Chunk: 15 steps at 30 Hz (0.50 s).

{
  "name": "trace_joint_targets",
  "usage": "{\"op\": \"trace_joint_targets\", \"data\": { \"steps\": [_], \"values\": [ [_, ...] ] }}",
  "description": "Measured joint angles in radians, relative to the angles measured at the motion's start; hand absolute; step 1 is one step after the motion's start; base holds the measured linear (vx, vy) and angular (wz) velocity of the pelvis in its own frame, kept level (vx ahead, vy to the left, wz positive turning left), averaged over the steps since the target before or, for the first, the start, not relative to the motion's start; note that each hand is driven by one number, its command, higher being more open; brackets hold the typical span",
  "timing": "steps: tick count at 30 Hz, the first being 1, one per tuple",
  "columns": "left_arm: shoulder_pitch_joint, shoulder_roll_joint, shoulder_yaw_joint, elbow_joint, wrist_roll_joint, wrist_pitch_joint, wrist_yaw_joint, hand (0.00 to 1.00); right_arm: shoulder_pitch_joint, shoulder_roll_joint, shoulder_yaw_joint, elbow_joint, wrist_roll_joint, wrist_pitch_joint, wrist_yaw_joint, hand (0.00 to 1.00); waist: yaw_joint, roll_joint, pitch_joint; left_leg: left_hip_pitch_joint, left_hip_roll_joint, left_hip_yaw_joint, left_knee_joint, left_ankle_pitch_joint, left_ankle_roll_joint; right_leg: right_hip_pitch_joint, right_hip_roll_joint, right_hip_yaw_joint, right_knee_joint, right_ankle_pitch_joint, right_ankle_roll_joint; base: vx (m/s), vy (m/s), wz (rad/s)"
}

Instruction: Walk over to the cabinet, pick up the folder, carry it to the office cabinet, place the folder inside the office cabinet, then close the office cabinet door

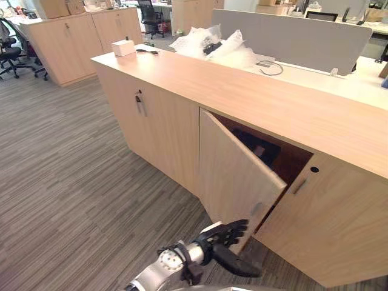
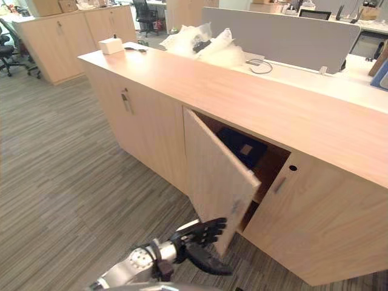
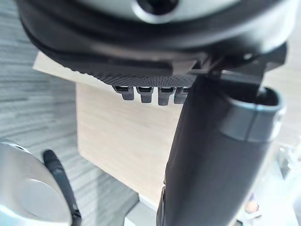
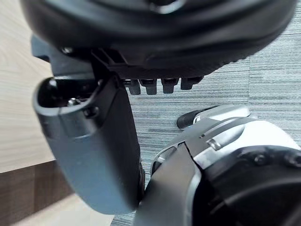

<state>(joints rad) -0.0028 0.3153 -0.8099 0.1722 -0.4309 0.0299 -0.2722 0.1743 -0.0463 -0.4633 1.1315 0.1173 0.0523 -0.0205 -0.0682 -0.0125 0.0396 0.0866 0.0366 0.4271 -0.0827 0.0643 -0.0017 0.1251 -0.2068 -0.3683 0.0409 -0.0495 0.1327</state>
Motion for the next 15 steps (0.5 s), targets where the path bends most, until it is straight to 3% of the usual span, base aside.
{"op": "trace_joint_targets", "data": {
  "steps": [3,7,8,9,11,13,15],
  "values": [
    [-0.001,0.004,0.018,-0.02,0.0,-0.019,0.004,1.0,0.001,-0.019,0.052,-0.01,-0.007,0.003,0.0,1.0,0.0,0.015,-0.009,0.001,0.006,0.002,-0.002,0.0,-0.001,0.001,0.007,0.002,-0.005,-0.002,-0.005,0.01,-0.046,-0.04],
    [0.062,-0.032,0.192,0.043,-0.001,-0.024,0.017,1.0,0.015,-0.024,0.149,-0.086,-0.038,0.008,0.012,1.0,0.0,0.007,-0.001,-0.004,0.039,0.031,0.062,-0.036,-0.022,0.004,0.023,0.031,-0.001,-0.009,-0.016,0.02,-0.068,-0.23],
    [0.067,-0.072,0.282,0.13,-0.001,-0.024,0.047,1.0,0.03,-0.021,0.172,-0.118,-0.039,0.008,0.015,1.0,0.0,-0.001,0.016,-0.029,0.077,0.038,0.177,-0.093,-0.03,0.019,0.032,0.042,0.006,-0.018,-0.025,0.02,-0.082,-0.24],
    [0.068,-0.081,0.3,0.149,-0.001,-0.024,0.055,1.0,0.034,-0.02,0.173,-0.122,-0.039,0.007,0.016,1.0,0.0,-0.001,0.018,-0.037,0.087,0.038,0.204,-0.107,-0.032,0.02,0.035,0.044,0.009,-0.021,-0.026,0.03,-0.14,-0.25],
    [0.072,-0.126,0.407,0.24,0.011,-0.025,0.12,1.0,0.055,-0.012,0.165,-0.146,-0.037,-0.001,0.021,1.0,0.001,0.001,0.041,-0.084,0.161,0.052,0.382,-0.169,-0.058,0.023,0.057,0.067,0.034,-0.046,-0.039,0.03,-0.105,-0.32],
    [0.092,-0.147,0.483,0.301,0.044,-0.032,0.177,1.0,0.029,-0.003,0.104,-0.103,-0.034,-0.006,0.016,1.0,0.007,-0.002,0.06,-0.126,0.219,0.052,0.542,-0.176,-0.063,0.022,0.07,0.102,0.057,-0.061,-0.049,0.03,-0.086,-0.56],
    [0.106,-0.179,0.531,0.383,0.081,-0.038,0.206,1.0,0.009,-0.008,0.043,-0.052,-0.02,-0.009,-0.008,1.0,0.013,0.021,0.074,-0.162,0.259,-0.027,0.675,-0.172,-0.057,0.024,0.093,0.152,0.075,-0.07,-0.059,0.03,-0.07,-0.67]
  ]
}}
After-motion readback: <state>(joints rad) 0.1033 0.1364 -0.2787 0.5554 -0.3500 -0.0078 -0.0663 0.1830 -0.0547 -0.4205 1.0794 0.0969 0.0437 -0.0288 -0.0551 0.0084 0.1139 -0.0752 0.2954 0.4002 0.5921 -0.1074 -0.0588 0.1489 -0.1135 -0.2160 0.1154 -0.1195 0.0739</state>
